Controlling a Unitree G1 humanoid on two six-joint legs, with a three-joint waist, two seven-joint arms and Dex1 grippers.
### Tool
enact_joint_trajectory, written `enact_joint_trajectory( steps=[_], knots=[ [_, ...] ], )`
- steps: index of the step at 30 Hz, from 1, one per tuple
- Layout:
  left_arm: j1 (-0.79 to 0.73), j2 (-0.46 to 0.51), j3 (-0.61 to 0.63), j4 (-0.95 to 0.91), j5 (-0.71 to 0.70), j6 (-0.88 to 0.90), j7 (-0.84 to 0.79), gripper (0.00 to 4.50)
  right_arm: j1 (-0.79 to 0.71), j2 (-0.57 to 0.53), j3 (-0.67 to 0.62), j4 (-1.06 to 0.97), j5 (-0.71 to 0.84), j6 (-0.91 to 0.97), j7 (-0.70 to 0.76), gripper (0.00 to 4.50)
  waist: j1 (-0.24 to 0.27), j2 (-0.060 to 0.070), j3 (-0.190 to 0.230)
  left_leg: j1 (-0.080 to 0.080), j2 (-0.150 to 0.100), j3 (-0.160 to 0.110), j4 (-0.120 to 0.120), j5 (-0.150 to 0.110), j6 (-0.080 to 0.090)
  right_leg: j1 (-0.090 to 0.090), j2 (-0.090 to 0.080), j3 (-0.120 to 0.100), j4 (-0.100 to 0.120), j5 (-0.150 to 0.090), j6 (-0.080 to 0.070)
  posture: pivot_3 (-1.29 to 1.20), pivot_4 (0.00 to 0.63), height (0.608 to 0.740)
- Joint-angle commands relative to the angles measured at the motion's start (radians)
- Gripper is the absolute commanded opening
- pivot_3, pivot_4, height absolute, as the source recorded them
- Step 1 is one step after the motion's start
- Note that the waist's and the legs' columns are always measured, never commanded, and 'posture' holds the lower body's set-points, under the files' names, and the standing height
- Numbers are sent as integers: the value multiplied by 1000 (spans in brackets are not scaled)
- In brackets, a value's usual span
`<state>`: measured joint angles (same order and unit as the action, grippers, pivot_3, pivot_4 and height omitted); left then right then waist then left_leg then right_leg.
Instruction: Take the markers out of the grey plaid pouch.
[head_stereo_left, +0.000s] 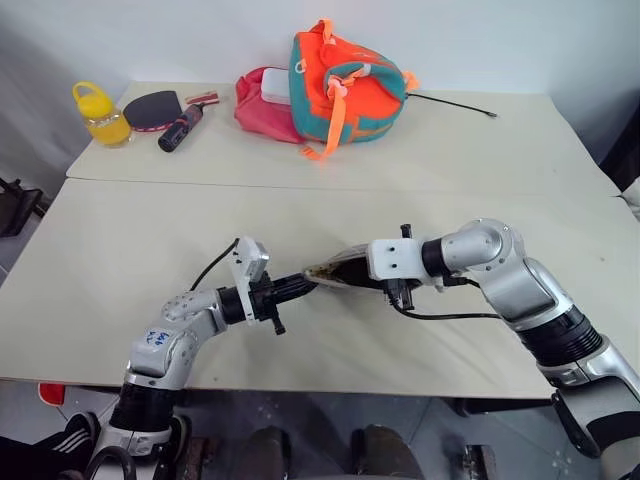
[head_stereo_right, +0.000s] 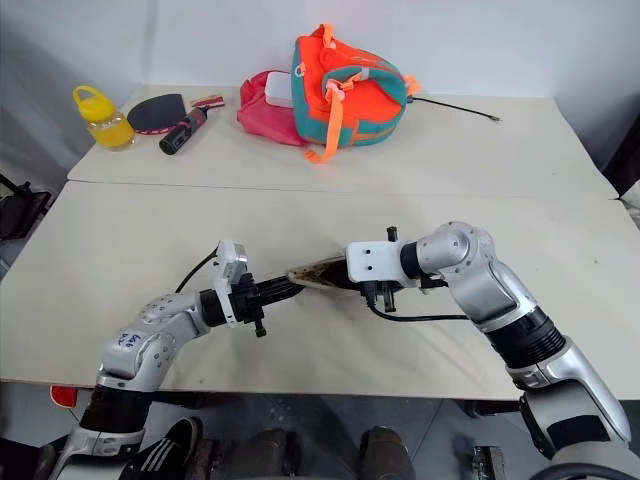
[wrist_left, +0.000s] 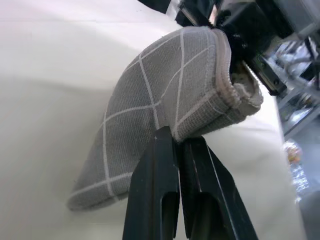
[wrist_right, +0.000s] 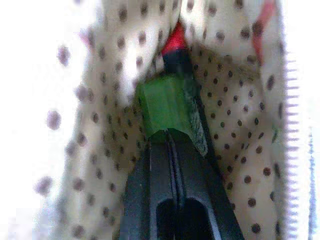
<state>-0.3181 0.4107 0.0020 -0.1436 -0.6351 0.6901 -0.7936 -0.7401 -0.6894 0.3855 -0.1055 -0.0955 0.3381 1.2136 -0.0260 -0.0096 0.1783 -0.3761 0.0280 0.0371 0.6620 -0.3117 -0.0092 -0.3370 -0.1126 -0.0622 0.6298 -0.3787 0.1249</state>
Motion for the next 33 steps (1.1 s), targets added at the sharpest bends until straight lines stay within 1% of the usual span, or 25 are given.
enact_joint_trajectory(
  steps=[1,3,6,8,9,11,13,18,27,29,30,33],
  knots=[
    [-11,32,14,-74,-129,135,-52,0,-29,-37,-54,-98,69,79,57,21,0,0,0,0,0,0,0,0,0,0,0,1,0,0,0,0,150,740],
    [-16,50,13,-76,-138,161,-60,0,-31,-59,-68,-129,118,150,95,21,0,0,0,0,0,-1,-1,0,0,0,0,2,-1,0,0,0,150,740],
    [-29,58,27,-64,-162,193,-60,0,-44,-93,-81,-162,161,209,128,606,2,0,0,0,0,-1,-3,0,0,0,0,4,-2,0,0,0,150,740],
    [-45,36,58,-51,-216,240,-40,0,-59,-99,-85,-176,184,244,131,1317,1,0,0,0,-1,-1,-3,0,0,0,0,5,-3,0,0,0,150,740],
    [-49,28,60,-45,-215,242,-32,0,-63,-106,-77,-181,181,248,130,1670,1,0,0,-1,-1,-1,-3,0,0,0,0,5,-3,0,0,0,150,740],
    [-42,31,20,-28,-138,182,-33,0,-50,-133,-43,-181,148,217,135,2348,1,0,0,-1,-1,-1,-3,0,0,0,0,5,-3,0,0,0,150,740],
    [-24,36,-27,-13,-70,132,-35,0,-27,-161,-4,-174,113,190,143,2348,3,0,0,-1,-1,-1,-4,0,0,0,0,5,-3,0,0,0,150,740],
    [15,24,-71,13,-13,65,-42,0,-27,-147,42,-121,52,124,106,2348,-1,0,0,-1,-1,0,-3,0,0,0,0,3,-4,0,0,0,150,740],
    [14,13,-72,24,-5,41,-34,0,1,-117,106,-52,-34,48,77,2348,-1,0,0,0,0,1,-1,0,0,1,0,4,-3,0,0,0,150,740],
    [16,9,-71,23,-5,40,-32,0,11,-117,117,-35,-52,34,70,1972,-1,0,0,0,0,1,-1,0,0,1,0,4,-3,1,0,0,150,740],
    [16,7,-69,23,-6,40,-29,0,16,-118,120,-31,-55,32,72,1865,-1,0,0,0,0,1,-1,0,0,1,0,4,-3,1,0,0,150,740],
    [15,6,-68,23,-7,39,-27,0,25,-114,121,-24,-67,19,66,1019,-2,0,0,1,0,1,-1,0,0,1,0,5,-3,1,0,0,150,740]
  ],
)
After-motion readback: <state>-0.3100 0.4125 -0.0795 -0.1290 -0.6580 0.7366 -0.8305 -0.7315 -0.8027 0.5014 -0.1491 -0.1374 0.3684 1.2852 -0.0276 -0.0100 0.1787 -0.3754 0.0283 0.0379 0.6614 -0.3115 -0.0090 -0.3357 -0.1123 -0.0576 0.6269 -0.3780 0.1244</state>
